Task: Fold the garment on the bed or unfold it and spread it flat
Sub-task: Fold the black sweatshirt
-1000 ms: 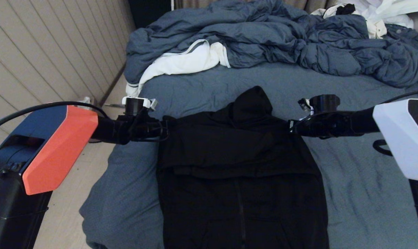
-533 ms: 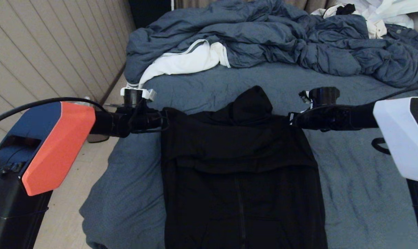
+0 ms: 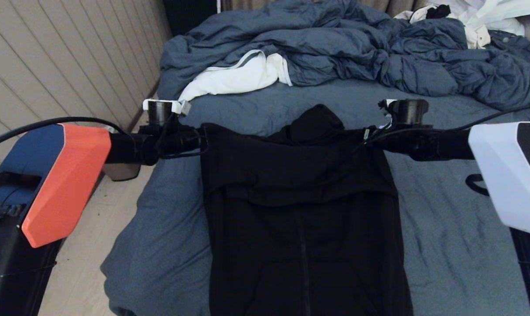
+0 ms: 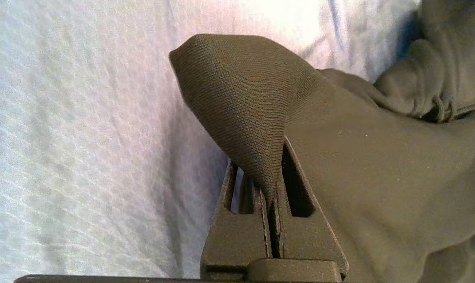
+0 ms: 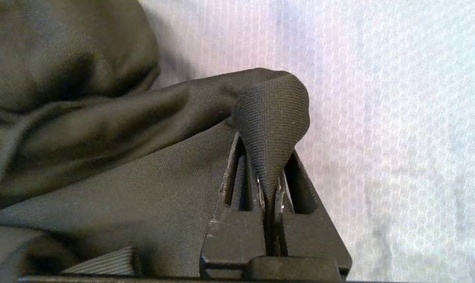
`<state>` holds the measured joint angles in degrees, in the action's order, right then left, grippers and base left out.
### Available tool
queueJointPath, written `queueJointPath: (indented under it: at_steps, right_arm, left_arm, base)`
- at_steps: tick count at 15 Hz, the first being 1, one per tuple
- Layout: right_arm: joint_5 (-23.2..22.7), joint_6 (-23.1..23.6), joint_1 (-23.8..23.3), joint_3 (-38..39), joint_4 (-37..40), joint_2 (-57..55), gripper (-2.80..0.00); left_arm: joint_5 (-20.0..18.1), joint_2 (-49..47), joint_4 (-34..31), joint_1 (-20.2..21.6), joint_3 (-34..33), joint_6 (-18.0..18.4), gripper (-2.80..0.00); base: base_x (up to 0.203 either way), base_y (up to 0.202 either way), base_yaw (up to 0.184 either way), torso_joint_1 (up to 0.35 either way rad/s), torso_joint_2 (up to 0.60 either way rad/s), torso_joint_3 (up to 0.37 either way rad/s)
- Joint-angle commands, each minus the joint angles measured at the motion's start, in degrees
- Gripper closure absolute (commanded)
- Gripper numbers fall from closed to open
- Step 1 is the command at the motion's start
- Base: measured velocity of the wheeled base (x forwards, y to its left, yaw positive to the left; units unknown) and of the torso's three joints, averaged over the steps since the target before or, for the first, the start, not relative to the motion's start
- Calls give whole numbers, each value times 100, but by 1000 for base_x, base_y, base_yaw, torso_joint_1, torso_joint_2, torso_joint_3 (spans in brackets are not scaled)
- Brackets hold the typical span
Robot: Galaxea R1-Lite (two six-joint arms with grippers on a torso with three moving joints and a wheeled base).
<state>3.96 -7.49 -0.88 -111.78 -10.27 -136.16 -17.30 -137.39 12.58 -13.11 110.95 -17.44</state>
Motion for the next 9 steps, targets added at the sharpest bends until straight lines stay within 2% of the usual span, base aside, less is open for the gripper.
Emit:
queueJointPath:
  at_steps: [1,3,5,9]
  right_arm:
    - [39,-7,17,-2,-76,-7,0]
    - [50,-25,9,-2,-143,19,0]
    - [44,-12,4,-2,-378,53,0]
    - [85,-7,44,-19,-619,16,0]
  left_arm:
    - [-10,81,25,58,15,-13,0]
    - [147,81,123,79,16,-17,0]
    - [404,71,519,81,15,2,0]
    - [447,99,571,142,24,4,0]
  base:
    - [0,0,0,0,0,0]
    - [0,0,0,0,0,0]
    - [0,0,0,0,0,0]
    - [0,0,0,0,0,0]
